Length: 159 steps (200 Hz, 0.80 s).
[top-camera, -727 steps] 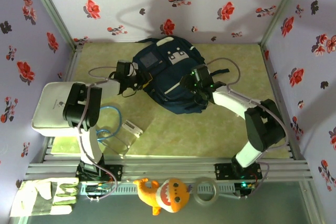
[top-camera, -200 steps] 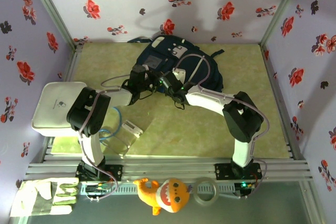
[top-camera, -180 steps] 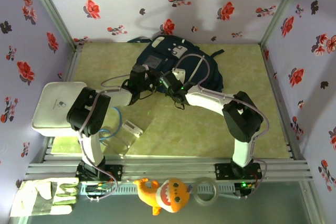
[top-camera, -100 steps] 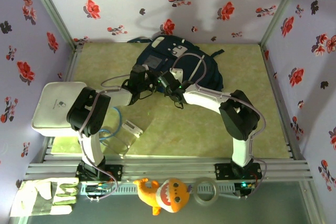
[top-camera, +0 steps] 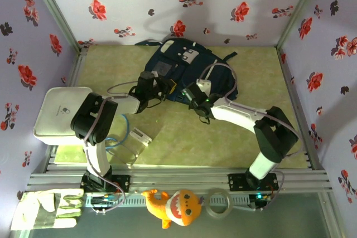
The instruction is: Pack books, pencil case, and school supplies into a backpack
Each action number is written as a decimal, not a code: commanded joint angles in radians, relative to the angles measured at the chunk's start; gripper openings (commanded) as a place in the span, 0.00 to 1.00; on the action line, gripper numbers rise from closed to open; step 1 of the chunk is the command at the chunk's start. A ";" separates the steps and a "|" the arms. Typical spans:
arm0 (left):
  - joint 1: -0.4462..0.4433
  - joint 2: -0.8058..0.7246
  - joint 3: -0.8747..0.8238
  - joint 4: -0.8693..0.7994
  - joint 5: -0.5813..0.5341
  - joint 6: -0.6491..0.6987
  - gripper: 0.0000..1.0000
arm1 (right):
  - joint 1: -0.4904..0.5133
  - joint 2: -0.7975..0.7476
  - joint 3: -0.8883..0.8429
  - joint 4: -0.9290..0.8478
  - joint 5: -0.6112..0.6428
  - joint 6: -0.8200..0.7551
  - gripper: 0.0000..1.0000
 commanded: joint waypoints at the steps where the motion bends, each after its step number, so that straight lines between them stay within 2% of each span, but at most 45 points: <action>1: 0.010 -0.015 -0.008 0.069 0.006 0.039 0.00 | -0.031 -0.033 -0.044 -0.067 0.044 0.034 0.09; 28: 0.008 -0.006 0.000 0.066 0.013 0.040 0.00 | -0.046 -0.022 -0.039 0.017 -0.072 -0.056 0.12; 68: 0.007 -0.010 0.001 0.069 0.016 0.039 0.00 | -0.018 -0.017 -0.020 0.137 -0.213 -0.099 0.31; 93: 0.002 -0.010 0.011 0.069 0.026 0.038 0.00 | 0.006 0.034 0.000 0.196 -0.273 -0.092 0.36; 126: -0.004 -0.008 0.018 0.071 0.031 0.036 0.00 | 0.020 0.104 0.035 0.244 -0.237 -0.059 0.38; 159: -0.006 -0.009 0.013 0.080 0.031 0.029 0.00 | 0.011 0.152 0.060 0.252 -0.175 -0.007 0.33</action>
